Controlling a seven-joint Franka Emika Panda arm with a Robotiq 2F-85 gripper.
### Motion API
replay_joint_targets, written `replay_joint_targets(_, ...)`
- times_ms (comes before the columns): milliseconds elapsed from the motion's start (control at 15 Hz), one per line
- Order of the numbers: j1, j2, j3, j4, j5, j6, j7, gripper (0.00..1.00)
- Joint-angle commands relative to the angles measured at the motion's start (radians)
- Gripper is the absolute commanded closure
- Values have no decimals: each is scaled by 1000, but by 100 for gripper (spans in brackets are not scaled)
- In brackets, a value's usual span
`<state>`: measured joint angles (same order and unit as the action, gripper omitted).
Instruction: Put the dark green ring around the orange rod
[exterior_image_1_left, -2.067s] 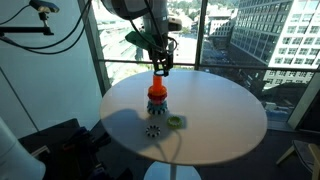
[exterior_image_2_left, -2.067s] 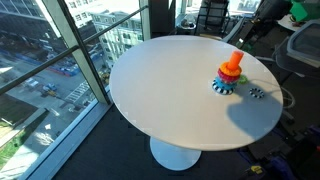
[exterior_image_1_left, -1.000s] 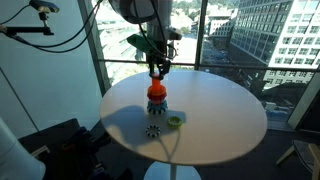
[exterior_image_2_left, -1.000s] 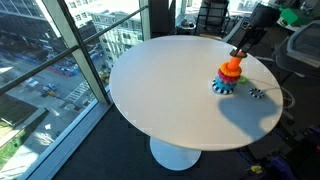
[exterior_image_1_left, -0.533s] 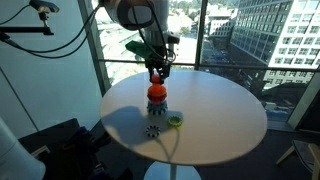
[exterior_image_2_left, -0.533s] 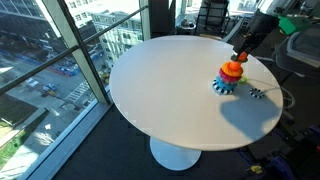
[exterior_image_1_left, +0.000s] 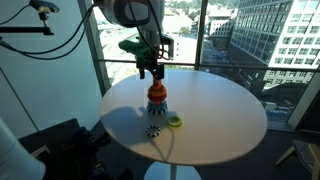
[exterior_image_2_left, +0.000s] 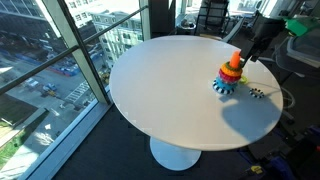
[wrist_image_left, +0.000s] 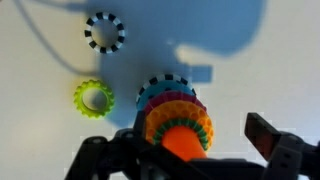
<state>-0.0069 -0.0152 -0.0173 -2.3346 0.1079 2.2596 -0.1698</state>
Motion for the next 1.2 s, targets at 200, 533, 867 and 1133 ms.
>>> replay_joint_targets(200, -3, -138, 10, -22, -177, -175, 142, 0)
replay_joint_targets(533, -3, -239, 13, -23, -195, -319, 166, 0)
replay_joint_targets(867, -6, -357, 4, -26, -174, -418, 149, 0)
replay_joint_targets(1133, -8, -451, 0, -24, -168, -449, 152, 0)
